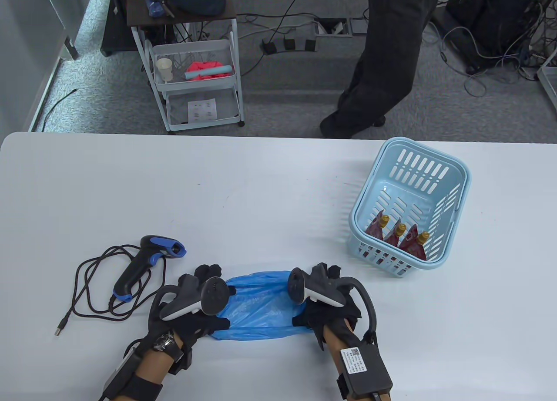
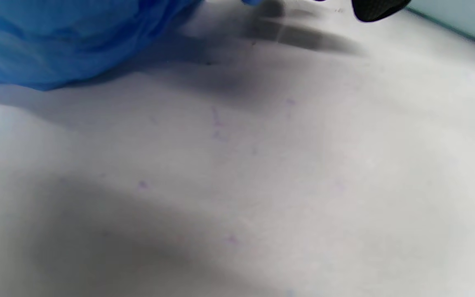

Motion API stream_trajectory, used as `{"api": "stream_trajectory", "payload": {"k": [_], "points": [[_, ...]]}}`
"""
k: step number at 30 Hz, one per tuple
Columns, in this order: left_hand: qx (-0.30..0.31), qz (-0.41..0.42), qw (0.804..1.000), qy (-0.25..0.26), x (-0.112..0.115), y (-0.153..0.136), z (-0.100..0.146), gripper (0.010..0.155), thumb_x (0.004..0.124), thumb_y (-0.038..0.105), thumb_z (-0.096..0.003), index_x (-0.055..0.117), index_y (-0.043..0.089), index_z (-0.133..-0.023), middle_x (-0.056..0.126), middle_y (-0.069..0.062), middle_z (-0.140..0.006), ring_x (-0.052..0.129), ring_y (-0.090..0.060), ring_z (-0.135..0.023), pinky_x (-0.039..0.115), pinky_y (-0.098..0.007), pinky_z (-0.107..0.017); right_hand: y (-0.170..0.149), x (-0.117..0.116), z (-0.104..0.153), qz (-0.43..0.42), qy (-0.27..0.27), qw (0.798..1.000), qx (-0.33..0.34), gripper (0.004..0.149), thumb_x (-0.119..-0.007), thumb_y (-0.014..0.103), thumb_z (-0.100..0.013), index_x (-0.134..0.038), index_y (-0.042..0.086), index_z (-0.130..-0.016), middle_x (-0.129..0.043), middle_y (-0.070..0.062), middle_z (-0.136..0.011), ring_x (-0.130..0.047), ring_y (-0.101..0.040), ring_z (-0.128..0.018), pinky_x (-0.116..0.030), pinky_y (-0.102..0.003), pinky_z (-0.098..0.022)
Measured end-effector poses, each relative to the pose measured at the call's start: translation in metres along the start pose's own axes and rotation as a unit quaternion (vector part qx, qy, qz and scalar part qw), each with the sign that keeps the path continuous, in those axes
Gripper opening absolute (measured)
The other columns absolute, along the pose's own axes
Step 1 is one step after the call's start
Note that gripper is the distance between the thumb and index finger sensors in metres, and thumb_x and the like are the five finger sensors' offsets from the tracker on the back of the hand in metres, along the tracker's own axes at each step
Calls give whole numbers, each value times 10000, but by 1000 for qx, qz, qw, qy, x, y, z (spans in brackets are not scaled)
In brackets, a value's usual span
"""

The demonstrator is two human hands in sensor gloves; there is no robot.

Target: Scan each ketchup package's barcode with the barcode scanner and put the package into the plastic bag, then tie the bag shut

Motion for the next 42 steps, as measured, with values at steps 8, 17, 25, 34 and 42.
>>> {"api": "stream_trajectory", "payload": {"k": [8,17,25,34,42], "points": [[-16,-12,999,49,-1,1,-2,724,779,572,-439,553,319,-1078,267,-86,-1207,330,-429,-1150,403,-674,-798,-2,5,-1,-39,-86,995,-7,634,-703,498,-526,-418,356,-1074,-245,-242,-1165,-300,-515,-1046,-446,-667,-724],[-21,15,999,20,-1,-9,-4,824,842,563,-402,499,348,-1119,228,-96,-1211,283,-435,-1157,375,-695,-799,-3,7,2,47,-44,998,-23,803,-771,591,-438,-341,423,-1095,-132,-208,-1184,-187,-510,-1071,-396,-693,-737],[-23,31,999,5,-1,-14,-4,827,868,544,-394,487,410,-1116,216,-97,-1212,266,-438,-1156,362,-700,-799,-2,0,3,36,-20,999,-11,889,-782,630,-406,-260,431,-1098,-78,-200,-1179,-149,-508,-1070,-375,-698,-741],[-23,34,999,2,-1,-16,-3,824,872,538,-393,487,425,-1112,221,-94,-1213,268,-436,-1156,363,-699,-799,-2,0,4,35,-20,999,-8,899,-782,639,-400,-253,434,-1097,-71,-198,-1178,-141,-504,-1070,-372,-696,-743],[-23,36,999,1,-1,-18,-3,825,867,545,-394,478,431,-1112,214,-95,-1211,270,-435,-1156,367,-695,-800,-2,-1,3,30,-14,999,2,911,-787,631,-400,-240,423,-1097,-63,-196,-1174,-132,-501,-1069,-361,-697,-746]]}}
Point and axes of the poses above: the tracker on the back of each hand, its own y axis roughly to the thumb side, its own z axis roughly from the fingertips to the wrist, x = y × z, the point moved 4 cm from there along -z, roughly from the wrist to the fingertips
